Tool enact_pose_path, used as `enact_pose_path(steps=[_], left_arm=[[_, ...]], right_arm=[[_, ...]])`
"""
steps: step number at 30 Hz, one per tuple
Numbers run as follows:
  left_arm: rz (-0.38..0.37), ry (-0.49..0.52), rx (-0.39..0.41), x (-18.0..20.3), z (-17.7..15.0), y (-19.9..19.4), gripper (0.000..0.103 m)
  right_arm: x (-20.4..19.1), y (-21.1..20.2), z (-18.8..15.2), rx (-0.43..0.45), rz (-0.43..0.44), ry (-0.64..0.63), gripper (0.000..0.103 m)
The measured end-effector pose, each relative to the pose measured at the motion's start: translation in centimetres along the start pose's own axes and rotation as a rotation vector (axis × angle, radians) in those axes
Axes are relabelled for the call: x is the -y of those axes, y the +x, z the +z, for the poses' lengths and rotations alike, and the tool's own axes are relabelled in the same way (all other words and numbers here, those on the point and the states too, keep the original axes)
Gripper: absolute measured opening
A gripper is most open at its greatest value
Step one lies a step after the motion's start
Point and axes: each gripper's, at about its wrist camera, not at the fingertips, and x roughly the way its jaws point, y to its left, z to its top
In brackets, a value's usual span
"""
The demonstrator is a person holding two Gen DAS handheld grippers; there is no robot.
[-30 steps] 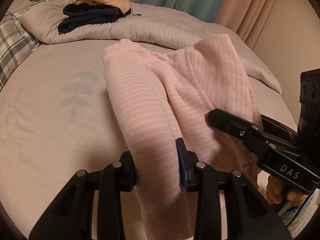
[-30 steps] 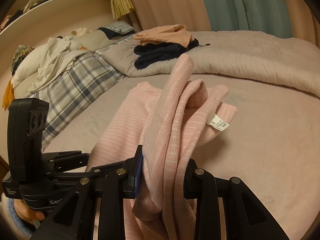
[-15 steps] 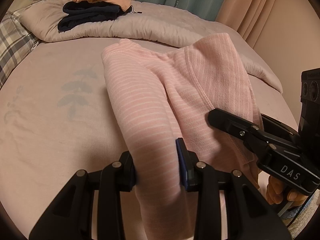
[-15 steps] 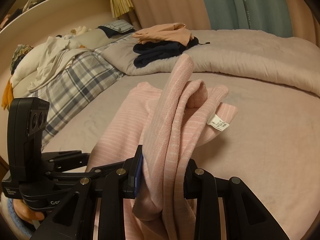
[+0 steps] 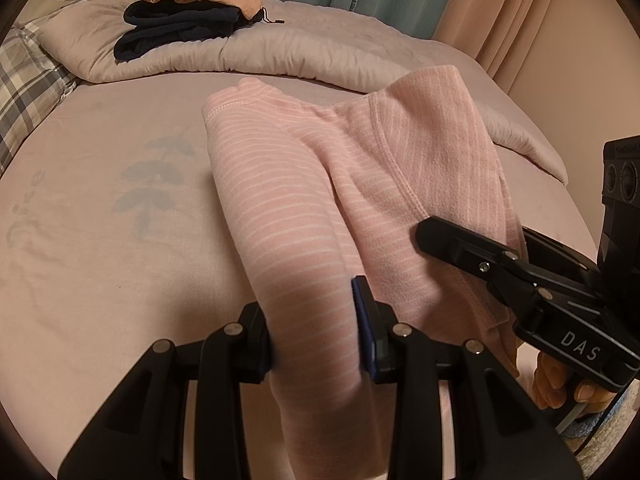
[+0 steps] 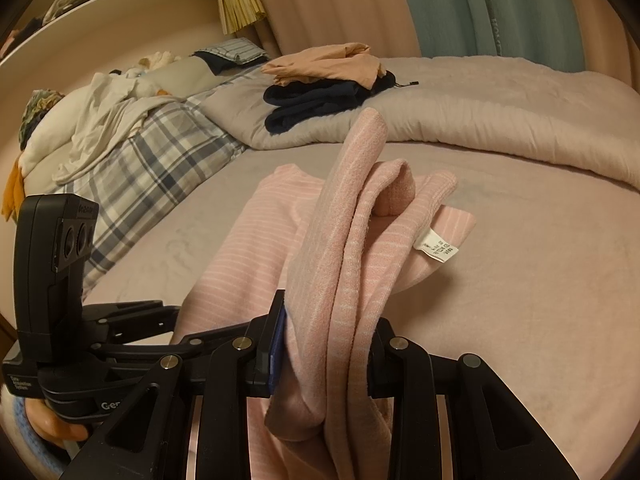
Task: Fold small clothes
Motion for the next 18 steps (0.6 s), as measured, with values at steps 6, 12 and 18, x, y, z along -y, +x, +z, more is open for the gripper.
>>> enact_pose_path(steps=[6,12,18], left_arm=[[0.001,0.000,-0.008,0.00,0.06,0.24,0.035],[0.002,-0.002,-0.018,-0.07,0.18,0.55,0.035],[0.004,-0.004,-0.026,-0.11,0.30,0.80,0.035]], right_arm=[[0.23,0.32,-0.26,-0.005,-0.002,0.001,0.032],[0.43,0.52,-0.18,-0.012,-0.004,0.003,0.032],[0.40,0.51,-0.06,-0.017,-0.004,0.004,0.032]])
